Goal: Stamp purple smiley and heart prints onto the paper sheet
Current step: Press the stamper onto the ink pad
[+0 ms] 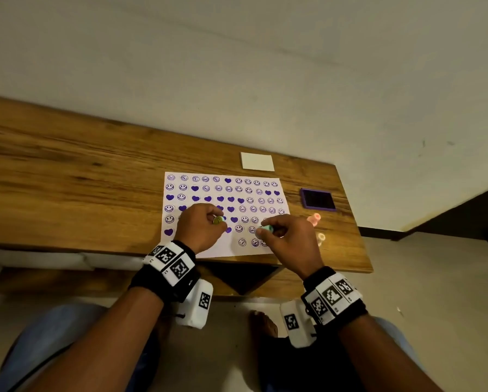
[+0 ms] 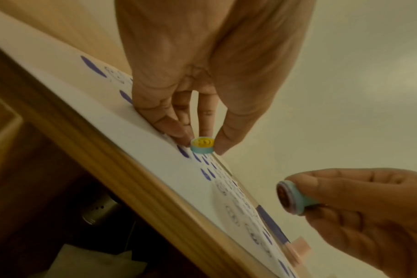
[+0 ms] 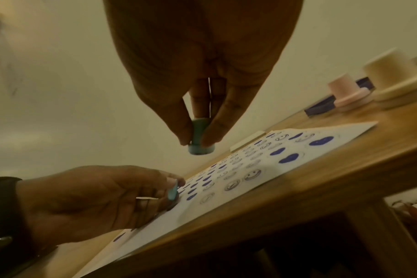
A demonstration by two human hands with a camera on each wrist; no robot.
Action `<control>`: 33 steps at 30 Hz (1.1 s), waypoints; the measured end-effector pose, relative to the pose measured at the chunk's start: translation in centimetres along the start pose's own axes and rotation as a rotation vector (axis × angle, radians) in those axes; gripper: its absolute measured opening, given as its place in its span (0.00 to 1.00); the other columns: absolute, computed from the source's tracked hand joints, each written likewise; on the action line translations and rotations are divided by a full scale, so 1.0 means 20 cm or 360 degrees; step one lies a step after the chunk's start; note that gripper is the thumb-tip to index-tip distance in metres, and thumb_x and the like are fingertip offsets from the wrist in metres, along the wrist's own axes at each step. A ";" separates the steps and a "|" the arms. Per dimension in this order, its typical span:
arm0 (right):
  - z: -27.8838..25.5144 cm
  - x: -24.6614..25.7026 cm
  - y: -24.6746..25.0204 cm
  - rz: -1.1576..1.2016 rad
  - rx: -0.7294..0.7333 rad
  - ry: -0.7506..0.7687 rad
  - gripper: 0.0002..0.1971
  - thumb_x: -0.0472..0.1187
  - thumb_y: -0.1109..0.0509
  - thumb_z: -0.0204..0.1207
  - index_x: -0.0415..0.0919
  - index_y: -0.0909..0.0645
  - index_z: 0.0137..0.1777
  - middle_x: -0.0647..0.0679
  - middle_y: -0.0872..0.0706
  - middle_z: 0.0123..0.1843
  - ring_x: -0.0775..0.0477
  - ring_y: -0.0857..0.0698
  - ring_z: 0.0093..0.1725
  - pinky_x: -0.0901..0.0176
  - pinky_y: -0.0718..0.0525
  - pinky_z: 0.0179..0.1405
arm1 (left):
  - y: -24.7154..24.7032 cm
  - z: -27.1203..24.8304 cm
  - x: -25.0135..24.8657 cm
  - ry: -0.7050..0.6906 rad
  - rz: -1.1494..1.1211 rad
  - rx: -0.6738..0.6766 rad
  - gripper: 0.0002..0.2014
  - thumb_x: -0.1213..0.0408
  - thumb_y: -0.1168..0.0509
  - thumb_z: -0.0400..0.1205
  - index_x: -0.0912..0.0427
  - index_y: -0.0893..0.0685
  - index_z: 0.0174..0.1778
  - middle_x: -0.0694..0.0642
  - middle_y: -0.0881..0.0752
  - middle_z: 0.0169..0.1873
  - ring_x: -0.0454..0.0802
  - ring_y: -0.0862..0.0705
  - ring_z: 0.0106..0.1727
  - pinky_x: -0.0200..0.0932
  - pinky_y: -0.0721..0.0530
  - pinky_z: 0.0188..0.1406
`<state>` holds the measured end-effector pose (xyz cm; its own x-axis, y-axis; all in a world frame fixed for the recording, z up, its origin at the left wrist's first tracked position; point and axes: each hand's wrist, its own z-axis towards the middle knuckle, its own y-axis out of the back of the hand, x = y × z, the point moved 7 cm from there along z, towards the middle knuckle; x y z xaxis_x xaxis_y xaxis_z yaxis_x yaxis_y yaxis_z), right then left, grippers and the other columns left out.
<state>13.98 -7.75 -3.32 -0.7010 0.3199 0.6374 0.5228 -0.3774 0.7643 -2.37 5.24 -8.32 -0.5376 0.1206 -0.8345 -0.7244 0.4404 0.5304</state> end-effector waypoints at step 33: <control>-0.03 0.17 -0.34 -0.0466 0.0263 -0.0049 0.17 0.47 0.33 0.84 0.37 0.15 0.65 0.42 0.14 0.59 0.43 0.18 0.59 0.59 0.25 0.54 | 0.09 -0.01 -0.04 -0.0103 -0.0363 -0.0281 0.10 0.63 0.26 0.75 0.55 0.11 0.52 0.50 0.12 0.40 0.42 0.15 0.41 0.33 0.18 0.43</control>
<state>7.68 -4.57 -6.36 -0.8194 0.4206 0.3894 0.3750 -0.1204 0.9192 -3.36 5.67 -6.73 -0.3280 0.0954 -0.9399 -0.8901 0.3020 0.3413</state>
